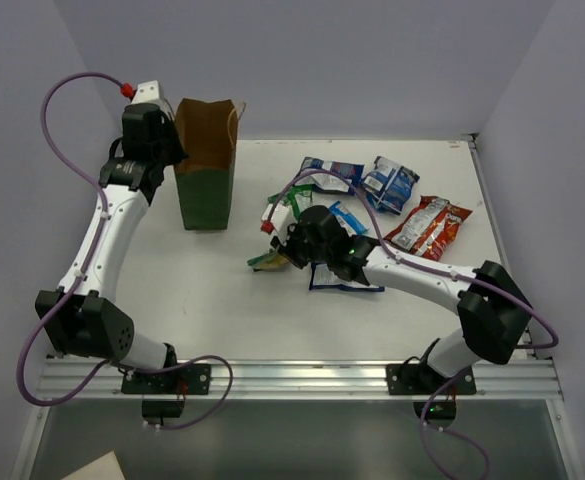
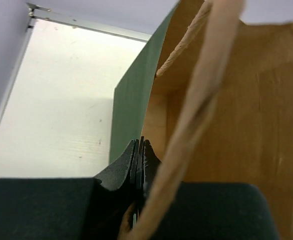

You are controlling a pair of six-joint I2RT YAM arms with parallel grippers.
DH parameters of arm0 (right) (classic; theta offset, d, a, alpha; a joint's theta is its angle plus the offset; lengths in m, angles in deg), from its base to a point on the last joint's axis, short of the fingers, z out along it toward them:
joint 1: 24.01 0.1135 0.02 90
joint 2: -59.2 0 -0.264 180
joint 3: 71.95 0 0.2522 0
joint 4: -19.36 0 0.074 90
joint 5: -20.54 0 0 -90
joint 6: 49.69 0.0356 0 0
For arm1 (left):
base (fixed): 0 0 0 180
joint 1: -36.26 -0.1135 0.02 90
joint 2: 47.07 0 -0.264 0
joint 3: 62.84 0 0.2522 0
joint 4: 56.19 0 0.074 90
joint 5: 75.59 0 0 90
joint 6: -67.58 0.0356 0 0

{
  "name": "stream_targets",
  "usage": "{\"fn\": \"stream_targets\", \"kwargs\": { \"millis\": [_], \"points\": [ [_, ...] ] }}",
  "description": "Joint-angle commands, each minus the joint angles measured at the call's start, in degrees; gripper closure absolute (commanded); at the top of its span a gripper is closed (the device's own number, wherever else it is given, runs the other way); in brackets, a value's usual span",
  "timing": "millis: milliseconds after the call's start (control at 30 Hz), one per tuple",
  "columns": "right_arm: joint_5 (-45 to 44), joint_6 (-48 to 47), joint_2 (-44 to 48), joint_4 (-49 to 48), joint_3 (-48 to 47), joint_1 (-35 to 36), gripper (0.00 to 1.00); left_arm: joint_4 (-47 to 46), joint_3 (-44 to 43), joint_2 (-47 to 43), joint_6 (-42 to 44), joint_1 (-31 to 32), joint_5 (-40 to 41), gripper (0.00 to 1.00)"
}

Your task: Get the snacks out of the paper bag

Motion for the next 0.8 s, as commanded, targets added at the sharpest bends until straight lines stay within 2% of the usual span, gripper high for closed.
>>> {"fn": "stream_targets", "kwargs": {
  "millis": [0,33,67,133,167,233,267,367,533,700,767],
  "points": [
    [2.2,3.5,0.0,-3.1,0.9,3.2,0.76,-0.5,-2.8,0.2,-4.0,-0.2,-4.5,1.0],
    [4.5,6.3,1.3,-2.6,3.1,3.4,0.58,-0.4,-2.8,0.4,-3.9,-0.3,-4.4,1.0],
    [5.8,7.6,2.4,-2.1,4.1,3.5,0.49,-0.2,-2.9,0.5,-3.9,-0.9,-4.7,1.0],
    [6.7,10.2,6.7,1.6,6.0,3.4,0.35,-0.3,-3.2,1.6,-4.2,-1.8,-6.5,1.0],
    [6.6,10.9,8.5,2.6,6.3,3.4,0.26,-0.4,-3.5,1.9,-4.4,-2.8,-7.3,1.0],
    [5.4,12.2,12.0,6.5,5.6,3.3,0.18,-0.6,-4.7,3.5,-4.5,-3.6,-9.3,1.0],
    [3.4,12.3,15.0,8.6,5.2,3.2,0.09,-0.4,-5.8,4.1,-4.5,-4.2,-10.0,1.0],
    [-0.2,12.5,19.2,11.7,3.0,2.8,0.02,-0.7,-8.0,6.9,-5.0,-5.3,-12.6,1.0],
    [-4.7,12.4,22.6,13.8,0.8,2.1,0.01,-0.3,-14.4,14.2,-6.6,-5.9,-19.0,1.0],
    [-6.6,12.2,25.5,15.1,1.3,1.7,0.02,0.6,-22.9,22.1,-8.1,-6.4,-20.3,1.0],
    [-7.5,12.3,26.4,15.6,1.6,1.6,0.01,0.6,-25.5,24.0,-9.1,-8.9,-20.9,1.0]
  ]
}}
